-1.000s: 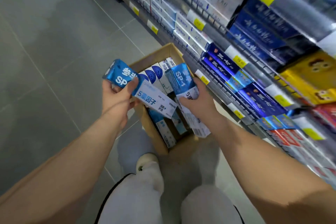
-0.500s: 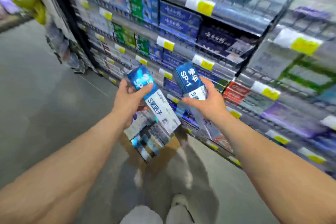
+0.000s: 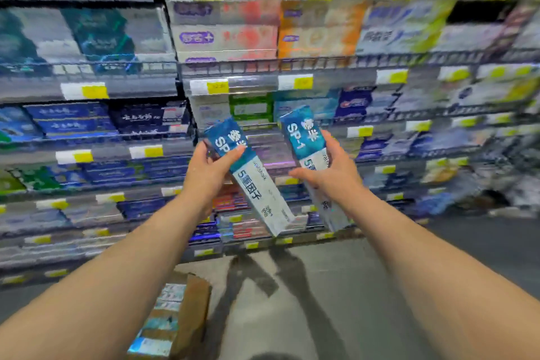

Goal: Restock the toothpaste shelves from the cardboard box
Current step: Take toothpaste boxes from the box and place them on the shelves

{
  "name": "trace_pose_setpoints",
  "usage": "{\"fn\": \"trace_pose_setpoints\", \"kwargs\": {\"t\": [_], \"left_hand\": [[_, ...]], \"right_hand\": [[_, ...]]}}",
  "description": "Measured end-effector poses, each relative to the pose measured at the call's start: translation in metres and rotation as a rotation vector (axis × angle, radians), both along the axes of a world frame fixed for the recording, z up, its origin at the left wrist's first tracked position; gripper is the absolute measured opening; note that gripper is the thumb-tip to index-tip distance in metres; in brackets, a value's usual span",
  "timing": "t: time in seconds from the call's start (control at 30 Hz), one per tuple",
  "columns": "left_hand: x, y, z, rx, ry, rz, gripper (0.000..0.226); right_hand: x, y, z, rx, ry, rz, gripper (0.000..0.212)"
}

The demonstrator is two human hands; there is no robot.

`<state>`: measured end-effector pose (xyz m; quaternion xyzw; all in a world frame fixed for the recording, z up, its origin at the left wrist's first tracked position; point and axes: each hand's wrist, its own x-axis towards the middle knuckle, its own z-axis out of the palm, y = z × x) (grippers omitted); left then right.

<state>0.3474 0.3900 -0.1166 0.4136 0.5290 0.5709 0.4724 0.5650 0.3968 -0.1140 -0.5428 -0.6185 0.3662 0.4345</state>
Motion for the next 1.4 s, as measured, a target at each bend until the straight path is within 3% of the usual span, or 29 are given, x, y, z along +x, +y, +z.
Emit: {"fn": "trace_pose_setpoints", "kwargs": {"t": [0.27, 0.63, 0.83, 1.1, 1.4], "left_hand": [[0.19, 0.043, 0.04, 0.09, -0.002, -0.225, 0.034], [0.411, 0.124, 0.105, 0.237, -0.059, -0.201, 0.035], [0.473, 0.189, 0.131, 0.328, -0.043, -0.178, 0.034], [0.528, 0.291, 0.167, 0.447, -0.007, -0.142, 0.038], [0.577, 0.336, 0.191, 0.533, -0.012, 0.011, 0.027]], "right_hand": [[0.186, -0.001, 0.038, 0.129, -0.015, -0.208, 0.085], [0.416, 0.094, 0.112, 0.349, -0.205, -0.242, 0.092], [0.483, 0.173, 0.137, 0.453, -0.298, -0.268, 0.093], [0.535, 0.291, 0.191, 0.668, -0.704, -0.364, 0.093], [0.578, 0.375, 0.244, 0.996, -0.887, -0.302, 0.077]]}}
